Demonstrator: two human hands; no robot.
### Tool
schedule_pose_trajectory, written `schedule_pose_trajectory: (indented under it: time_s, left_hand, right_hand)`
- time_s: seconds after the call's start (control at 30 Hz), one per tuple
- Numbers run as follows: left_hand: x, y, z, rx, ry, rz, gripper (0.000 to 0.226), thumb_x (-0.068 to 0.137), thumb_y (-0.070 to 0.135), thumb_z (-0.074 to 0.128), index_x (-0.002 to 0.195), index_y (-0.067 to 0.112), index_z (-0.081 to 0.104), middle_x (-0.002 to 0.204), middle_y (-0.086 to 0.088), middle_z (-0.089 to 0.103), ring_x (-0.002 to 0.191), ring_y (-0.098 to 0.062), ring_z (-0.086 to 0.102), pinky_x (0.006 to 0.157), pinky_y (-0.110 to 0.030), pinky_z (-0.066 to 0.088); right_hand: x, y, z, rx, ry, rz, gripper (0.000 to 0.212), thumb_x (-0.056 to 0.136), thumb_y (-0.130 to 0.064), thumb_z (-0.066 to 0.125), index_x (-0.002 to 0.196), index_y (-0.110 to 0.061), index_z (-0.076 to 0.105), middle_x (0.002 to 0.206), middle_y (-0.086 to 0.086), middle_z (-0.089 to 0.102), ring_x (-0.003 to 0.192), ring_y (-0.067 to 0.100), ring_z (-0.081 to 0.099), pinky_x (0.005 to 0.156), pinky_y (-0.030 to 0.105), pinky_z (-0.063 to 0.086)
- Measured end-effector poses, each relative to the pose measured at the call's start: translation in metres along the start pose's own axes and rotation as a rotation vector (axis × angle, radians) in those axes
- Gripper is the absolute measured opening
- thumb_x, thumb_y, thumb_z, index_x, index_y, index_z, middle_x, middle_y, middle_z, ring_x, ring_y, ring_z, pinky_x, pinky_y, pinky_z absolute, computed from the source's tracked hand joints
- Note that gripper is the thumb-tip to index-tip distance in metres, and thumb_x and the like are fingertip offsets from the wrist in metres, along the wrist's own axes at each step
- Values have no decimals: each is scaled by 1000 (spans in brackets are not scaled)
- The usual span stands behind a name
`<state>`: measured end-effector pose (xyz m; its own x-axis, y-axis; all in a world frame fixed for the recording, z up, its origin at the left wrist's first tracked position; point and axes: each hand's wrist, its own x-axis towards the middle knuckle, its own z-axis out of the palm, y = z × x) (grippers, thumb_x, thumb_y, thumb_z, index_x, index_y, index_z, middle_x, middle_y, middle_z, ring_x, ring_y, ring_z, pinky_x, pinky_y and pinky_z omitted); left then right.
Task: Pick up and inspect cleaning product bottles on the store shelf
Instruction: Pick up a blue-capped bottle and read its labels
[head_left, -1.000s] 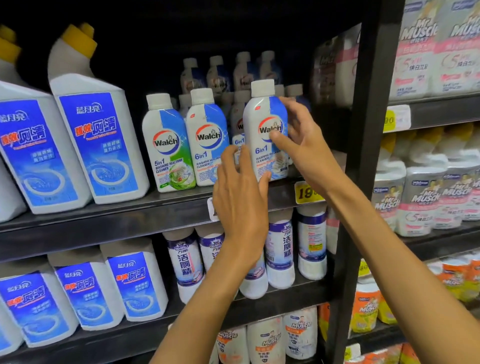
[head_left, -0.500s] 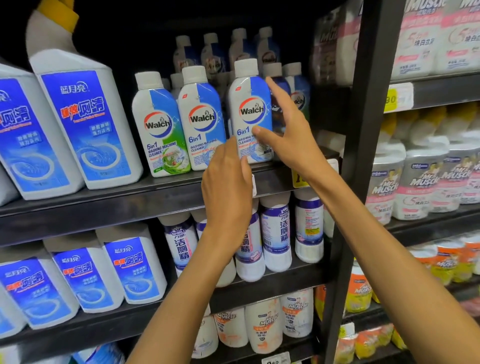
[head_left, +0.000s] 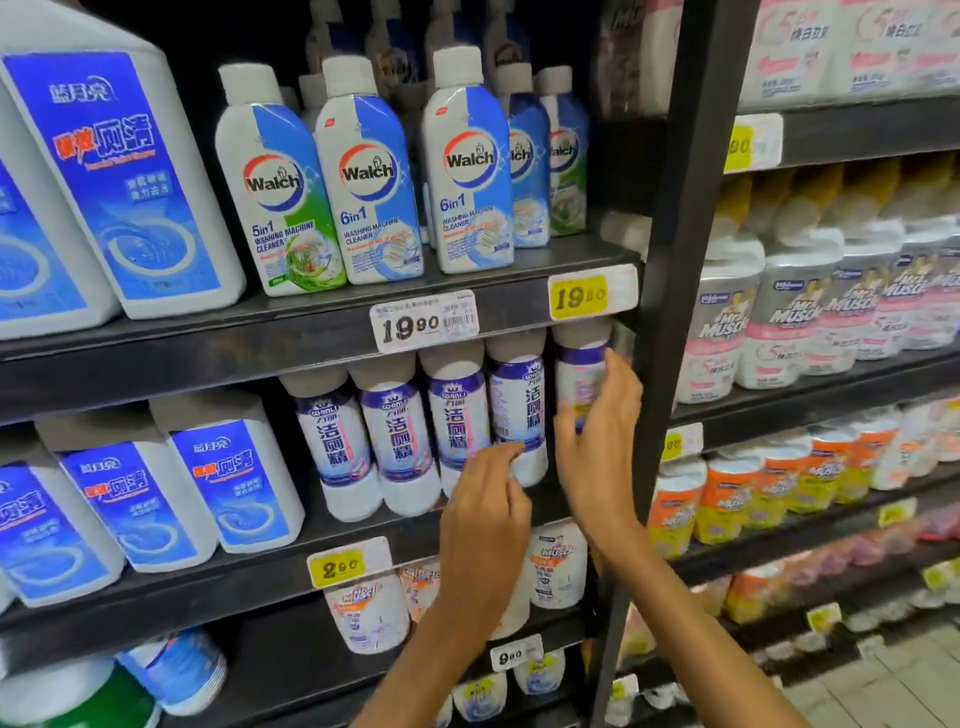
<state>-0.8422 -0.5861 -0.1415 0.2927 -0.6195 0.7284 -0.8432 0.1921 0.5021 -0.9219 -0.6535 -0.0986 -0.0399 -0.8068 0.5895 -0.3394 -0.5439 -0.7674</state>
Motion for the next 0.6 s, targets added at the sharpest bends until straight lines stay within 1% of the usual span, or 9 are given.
schedule_pose_trajectory:
  time_s: [0.07,0.1,0.17,0.2,0.27,0.33,0.43,0.53,0.6]
  left_hand:
    - [-8,0,15,-48,-84,-61,30,83,-12,56,111,-3,63,104,-14,67,96,-26,65,84,-36,54]
    - [-8,0,20,-83,-119,-110,30,85,-10,55,114,-3,61,106,-14,66,99,-26,64,87,-34,52]
    - [-4,0,27,-143,-177,-231,32,89,-5,52,121,0,56,112,-12,64,106,-22,59,92,-26,46]
    - [-1,0,29,-164,-204,-282,34,90,-1,51,124,3,54,115,-10,62,108,-20,57,93,-25,44]
    - [4,1,33,-191,-244,-316,34,93,4,50,126,7,51,118,-7,61,110,-19,56,95,-30,45]
    - [7,2,35,-212,-257,-307,30,94,5,48,124,7,52,117,-9,62,108,-21,58,93,-37,48]
    - [8,1,36,-235,-265,-330,27,96,4,45,122,5,53,116,-11,63,107,-23,59,92,-39,48]
    - [6,-6,35,-173,-289,-345,33,95,0,41,126,4,51,117,-12,62,108,-22,58,94,-34,46]
    - [5,-13,31,-150,-283,-376,37,94,-3,39,129,6,50,117,-9,62,108,-20,57,93,-30,45]
  right_hand:
    - [11,1,3,-20,-8,-2,61,93,-3,50,146,0,19,149,20,27,139,29,28,113,40,27]
    - [16,2,5,-41,-3,1,63,94,-4,50,146,0,16,151,20,24,141,28,25,114,40,25]
    - [24,3,11,-98,16,18,64,95,-8,50,147,1,14,154,19,20,143,27,20,116,39,21]
    - [27,4,15,-130,29,22,64,95,-10,50,147,2,14,155,19,19,144,28,19,117,37,18]
    - [31,7,23,-207,60,25,65,95,-15,52,146,3,15,154,20,20,143,30,19,117,33,13]
    - [33,11,32,-267,104,32,68,94,-16,54,146,4,16,153,21,22,142,31,20,115,30,12]
    - [34,18,41,-368,157,42,72,90,-18,61,146,3,19,150,22,27,140,33,26,114,33,18]
    - [35,25,47,-503,191,20,76,84,-20,69,143,4,28,146,23,34,134,35,35,108,37,31]
    - [35,29,50,-548,213,10,71,83,-18,70,140,4,33,143,24,39,131,37,41,104,39,37]
